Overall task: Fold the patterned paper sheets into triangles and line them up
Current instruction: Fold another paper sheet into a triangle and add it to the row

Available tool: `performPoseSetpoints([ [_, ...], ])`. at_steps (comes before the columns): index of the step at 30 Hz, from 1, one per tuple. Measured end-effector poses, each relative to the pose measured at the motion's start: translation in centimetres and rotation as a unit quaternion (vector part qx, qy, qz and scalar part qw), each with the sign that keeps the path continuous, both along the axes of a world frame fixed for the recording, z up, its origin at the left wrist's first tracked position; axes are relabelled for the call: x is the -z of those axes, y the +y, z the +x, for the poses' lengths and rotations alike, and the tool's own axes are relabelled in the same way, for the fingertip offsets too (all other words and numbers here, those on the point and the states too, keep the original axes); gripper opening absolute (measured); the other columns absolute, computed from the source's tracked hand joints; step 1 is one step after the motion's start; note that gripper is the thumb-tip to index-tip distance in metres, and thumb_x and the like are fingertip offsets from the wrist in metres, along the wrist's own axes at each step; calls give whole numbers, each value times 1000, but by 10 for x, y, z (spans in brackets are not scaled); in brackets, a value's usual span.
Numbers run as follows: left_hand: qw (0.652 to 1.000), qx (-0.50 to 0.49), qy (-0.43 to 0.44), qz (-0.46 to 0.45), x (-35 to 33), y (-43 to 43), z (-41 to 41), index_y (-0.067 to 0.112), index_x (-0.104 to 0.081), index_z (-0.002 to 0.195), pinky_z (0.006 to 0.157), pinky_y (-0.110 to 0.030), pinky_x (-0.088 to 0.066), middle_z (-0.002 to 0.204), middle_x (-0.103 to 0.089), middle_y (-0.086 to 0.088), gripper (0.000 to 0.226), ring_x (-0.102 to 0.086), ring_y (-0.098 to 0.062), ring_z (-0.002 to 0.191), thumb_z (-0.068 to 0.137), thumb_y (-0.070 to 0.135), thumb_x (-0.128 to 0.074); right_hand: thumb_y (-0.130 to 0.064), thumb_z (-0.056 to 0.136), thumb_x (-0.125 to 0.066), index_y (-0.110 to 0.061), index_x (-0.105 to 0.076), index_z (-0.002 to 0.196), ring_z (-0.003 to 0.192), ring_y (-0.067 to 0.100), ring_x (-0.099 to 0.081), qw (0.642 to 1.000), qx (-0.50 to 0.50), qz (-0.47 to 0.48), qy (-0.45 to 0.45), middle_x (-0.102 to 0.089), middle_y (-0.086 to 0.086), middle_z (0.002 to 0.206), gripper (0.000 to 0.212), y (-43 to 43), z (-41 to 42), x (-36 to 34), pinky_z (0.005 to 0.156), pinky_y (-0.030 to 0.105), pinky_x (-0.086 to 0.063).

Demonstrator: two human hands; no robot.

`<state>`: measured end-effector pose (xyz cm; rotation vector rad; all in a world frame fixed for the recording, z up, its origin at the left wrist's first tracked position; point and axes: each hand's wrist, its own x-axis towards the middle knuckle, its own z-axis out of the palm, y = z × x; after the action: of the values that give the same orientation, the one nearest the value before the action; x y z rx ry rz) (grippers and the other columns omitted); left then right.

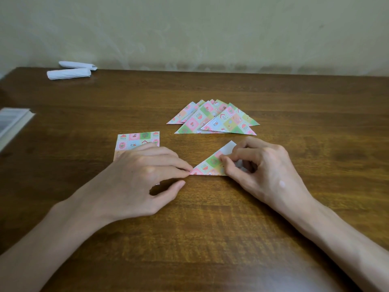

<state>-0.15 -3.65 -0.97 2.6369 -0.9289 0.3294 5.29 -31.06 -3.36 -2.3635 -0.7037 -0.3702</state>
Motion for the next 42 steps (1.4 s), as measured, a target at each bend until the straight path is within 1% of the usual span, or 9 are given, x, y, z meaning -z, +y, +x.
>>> performPoseSetpoints([
  [4, 1000, 3, -10, -2, 2, -1, 0, 21, -80, 111, 91, -36, -54, 119, -72, 14, 22, -67, -6, 110, 98, 31, -67, -37, 95, -73, -25, -78, 79, 61, 14, -55, 1000, -3, 0, 1, -59, -11, 80, 20, 0, 0, 1, 58, 29, -45],
  [7, 1000, -10, -8, 5, 1, -2, 0, 22, -76, 122, 93, -35, -52, 124, -68, 12, 27, -66, -8, 108, 99, 33, -65, -37, 95, -73, -25, -78, 79, 61, 13, -54, 1000, -4, -3, 1, -59, -10, 81, 21, 0, 0, 1, 59, 27, -44],
  [12, 999, -8, 16, 27, 1, -5, -1, 26, -73, 129, 91, -17, -39, 124, -64, 11, 33, -61, -8, 106, 101, 41, -62, -37, 95, -73, -26, -79, 81, 61, 13, -54, 1000, -4, -1, 0, -59, -11, 81, 19, 0, 0, 0, 59, 23, -42],
  [17, 1000, -3, 5, 17, 1, -3, 0, 28, -75, 126, 90, -33, -51, 122, -67, 12, 30, -62, -7, 109, 102, 40, -61, -38, 95, -73, -26, -78, 79, 61, 13, -54, 1000, -2, -2, 0, -59, -11, 81, 20, 0, -1, 0, 59, 23, -43],
  [25, 998, -49, -27, -2, -5, 3, 0, 24, -83, 105, 85, -35, -56, 117, -72, 15, 26, -70, -7, 97, 99, 36, -60, -38, 95, -73, -25, -78, 79, 61, 14, -54, 1000, -1, -3, -1, -59, -11, 81, 21, -1, -1, 1, 59, 28, -45],
  [30, 998, -58, -36, 7, -7, 4, 3, 28, -78, 118, 90, -30, -52, 121, -71, 15, 29, -69, -5, 103, 100, 36, -57, -38, 95, -72, -27, -78, 80, 61, 13, -54, 1000, 1, -5, -3, -59, -12, 81, 20, 0, 0, 1, 59, 29, -45],
  [34, 999, -22, 3, 32, 0, 5, 3, 39, -67, 135, 99, -38, -51, 138, -61, 16, 34, -62, -7, 120, 103, 42, -57, -38, 95, -72, -27, -76, 78, 61, 13, -54, 1000, 3, -5, -4, -59, -12, 80, 21, 0, -1, 2, 59, 28, -44],
  [37, 999, -13, 20, 41, 1, 6, 4, 43, -65, 136, 102, -41, -50, 140, -59, 17, 33, -55, -3, 130, 104, 44, -55, -38, 95, -72, -26, -76, 77, 61, 13, -54, 1000, 6, -6, -6, -58, -12, 80, 22, 0, 0, 2, 59, 27, -43],
  [42, 997, -38, 43, 47, 6, 8, 5, 38, -69, 132, 104, -40, -49, 135, -62, 18, 38, -55, -6, 128, 102, 51, -49, -38, 95, -72, -26, -77, 79, 60, 12, -53, 1000, 5, -5, -3, -58, -13, 80, 21, 0, 0, 2, 59, 27, -43],
])
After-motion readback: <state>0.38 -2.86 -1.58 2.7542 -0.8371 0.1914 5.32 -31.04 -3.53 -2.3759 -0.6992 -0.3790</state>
